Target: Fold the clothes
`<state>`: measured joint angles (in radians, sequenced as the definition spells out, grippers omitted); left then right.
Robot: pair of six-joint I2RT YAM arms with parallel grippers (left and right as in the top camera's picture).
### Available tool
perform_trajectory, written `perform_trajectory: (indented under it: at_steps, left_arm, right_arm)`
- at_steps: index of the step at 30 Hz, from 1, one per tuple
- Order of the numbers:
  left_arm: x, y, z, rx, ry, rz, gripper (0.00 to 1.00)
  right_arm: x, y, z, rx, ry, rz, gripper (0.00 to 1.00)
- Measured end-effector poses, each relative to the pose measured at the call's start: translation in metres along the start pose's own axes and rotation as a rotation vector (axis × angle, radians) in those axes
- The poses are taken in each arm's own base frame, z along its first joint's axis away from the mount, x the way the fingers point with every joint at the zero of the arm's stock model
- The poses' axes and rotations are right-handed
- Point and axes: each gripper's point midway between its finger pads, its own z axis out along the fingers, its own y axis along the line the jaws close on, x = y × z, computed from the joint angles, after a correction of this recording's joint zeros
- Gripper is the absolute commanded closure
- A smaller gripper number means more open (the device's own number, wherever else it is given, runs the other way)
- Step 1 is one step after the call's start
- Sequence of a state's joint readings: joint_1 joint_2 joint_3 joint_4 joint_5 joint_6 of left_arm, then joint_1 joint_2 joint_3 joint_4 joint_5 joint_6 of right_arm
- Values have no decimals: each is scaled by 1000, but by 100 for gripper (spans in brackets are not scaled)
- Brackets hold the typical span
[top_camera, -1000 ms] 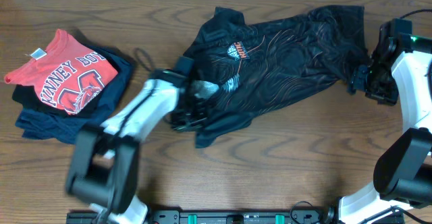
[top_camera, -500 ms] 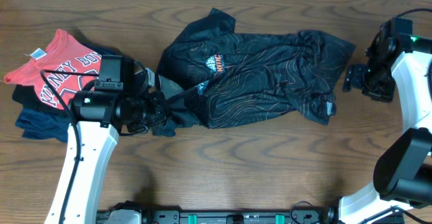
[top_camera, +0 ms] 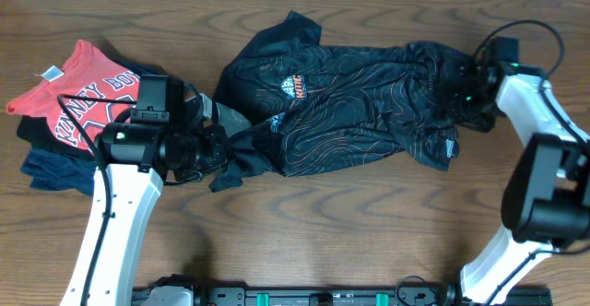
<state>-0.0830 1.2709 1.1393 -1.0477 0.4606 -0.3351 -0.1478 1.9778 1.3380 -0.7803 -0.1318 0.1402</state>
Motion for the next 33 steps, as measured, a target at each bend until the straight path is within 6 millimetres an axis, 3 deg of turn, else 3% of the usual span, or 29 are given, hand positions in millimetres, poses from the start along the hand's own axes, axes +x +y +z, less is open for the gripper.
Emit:
perform_trajectory:
  at_steps: [3,7,8,15,17,19,23,26,33]
  left_arm:
    - [0,0,0,0,0,0,94]
    - [0,0,0,0,1,0,94]
    - [0,0,0,0,1,0,94]
    - [0,0,0,0,1,0,94]
    - [0,0,0,0,1,0,94]
    - [0,0,0,0,1,0,94]
    - [0,0,0,0,1,0,94]
    - [0,0,0,0,1,0,94]
    - [0,2,0,-8,-2,-1,94]
  right_arm:
    - [-3,3,17,-4,7,18,48]
    - [-22,8,22,-21,-62,42,93]
    - [-28,9,24,-27,-85,47,99]
    - [-69,16,17,-63,-213,95,99]
    - [-96,19,0,-80,-297,110,93]
    - [-136,24,-31,-109,-423,113,91]
    - [-189,33,-89,-148,-613,102,99]
    - [-190,34,-97,-145,-603,108,99]
    - [-149,24,-86,-90,-398,125,99]
